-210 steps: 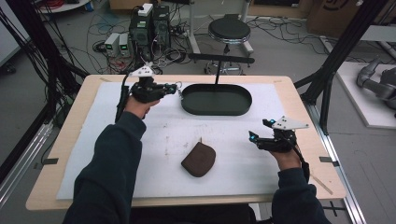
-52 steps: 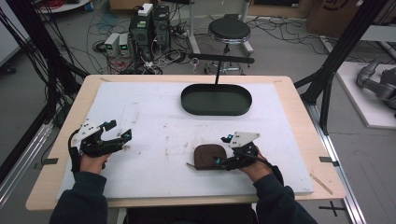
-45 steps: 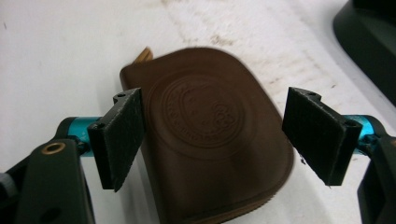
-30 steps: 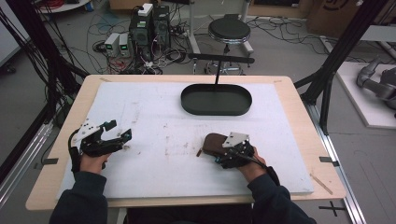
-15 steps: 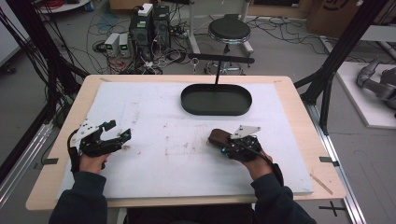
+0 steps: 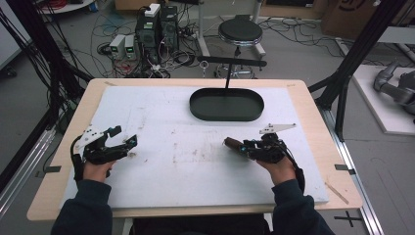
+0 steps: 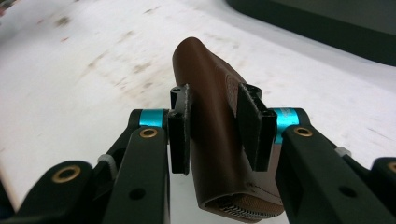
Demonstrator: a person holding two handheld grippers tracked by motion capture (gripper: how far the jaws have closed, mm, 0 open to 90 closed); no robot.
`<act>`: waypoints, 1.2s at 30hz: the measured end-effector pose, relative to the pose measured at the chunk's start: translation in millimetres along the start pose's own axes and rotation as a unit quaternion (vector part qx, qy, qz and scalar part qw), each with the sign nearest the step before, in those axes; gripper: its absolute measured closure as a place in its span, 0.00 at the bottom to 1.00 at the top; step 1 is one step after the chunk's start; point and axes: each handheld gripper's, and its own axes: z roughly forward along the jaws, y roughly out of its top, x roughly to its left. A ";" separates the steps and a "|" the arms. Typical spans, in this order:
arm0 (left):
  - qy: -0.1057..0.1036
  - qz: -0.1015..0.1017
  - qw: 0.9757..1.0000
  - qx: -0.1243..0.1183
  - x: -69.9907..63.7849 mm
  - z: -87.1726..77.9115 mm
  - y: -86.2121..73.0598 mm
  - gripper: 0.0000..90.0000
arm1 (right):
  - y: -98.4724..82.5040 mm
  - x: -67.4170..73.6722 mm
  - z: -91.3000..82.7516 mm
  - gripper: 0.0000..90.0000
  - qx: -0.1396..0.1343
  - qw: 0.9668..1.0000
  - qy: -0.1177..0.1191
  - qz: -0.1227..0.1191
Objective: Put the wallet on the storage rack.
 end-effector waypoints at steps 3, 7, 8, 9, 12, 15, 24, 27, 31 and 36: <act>0.000 0.001 1.000 -0.001 -0.1 0.3 0.1 0.25 | -1.7 -6.4 -2.5 0.74 -0.011 0.999 -0.029 0.014; 0.000 0.001 1.000 -0.002 0.2 -0.1 0.3 0.25 | -5.2 -16.5 -6.1 0.72 -0.039 0.997 -0.053 0.047; 0.000 0.001 1.000 -0.002 0.2 0.0 0.3 0.25 | -5.5 -19.1 -8.0 0.72 -0.045 0.996 -0.059 0.053; 0.000 0.001 1.000 -0.002 0.2 0.0 0.3 0.25 | -5.5 -21.0 -10.0 0.72 -0.050 0.995 -0.068 0.058; 0.000 0.002 1.000 0.001 -0.2 0.2 0.2 0.25 | -7.1 -27.1 -15.1 0.72 -0.063 0.992 -0.091 0.067; -0.001 0.004 1.000 0.001 -0.5 0.5 0.2 0.25 | -9.6 -32.4 -17.6 0.72 -0.070 0.990 -0.095 0.073; -0.003 0.005 1.000 0.002 -1.4 0.7 0.3 0.25 | -12.4 -34.5 -18.0 0.63 -0.085 0.988 -0.108 0.072; -0.002 0.006 1.000 0.003 -1.1 0.5 0.4 0.25 | -12.3 -33.9 -18.8 0.62 -0.090 0.988 -0.111 0.063; -0.003 0.007 1.000 0.002 -1.6 0.9 0.4 0.25 | -12.2 -33.1 -19.5 0.60 -0.094 0.988 -0.109 0.057; -0.004 0.010 1.000 0.004 -2.3 1.2 0.7 0.25 | -11.6 -31.1 -18.7 0.57 -0.095 0.989 -0.105 0.044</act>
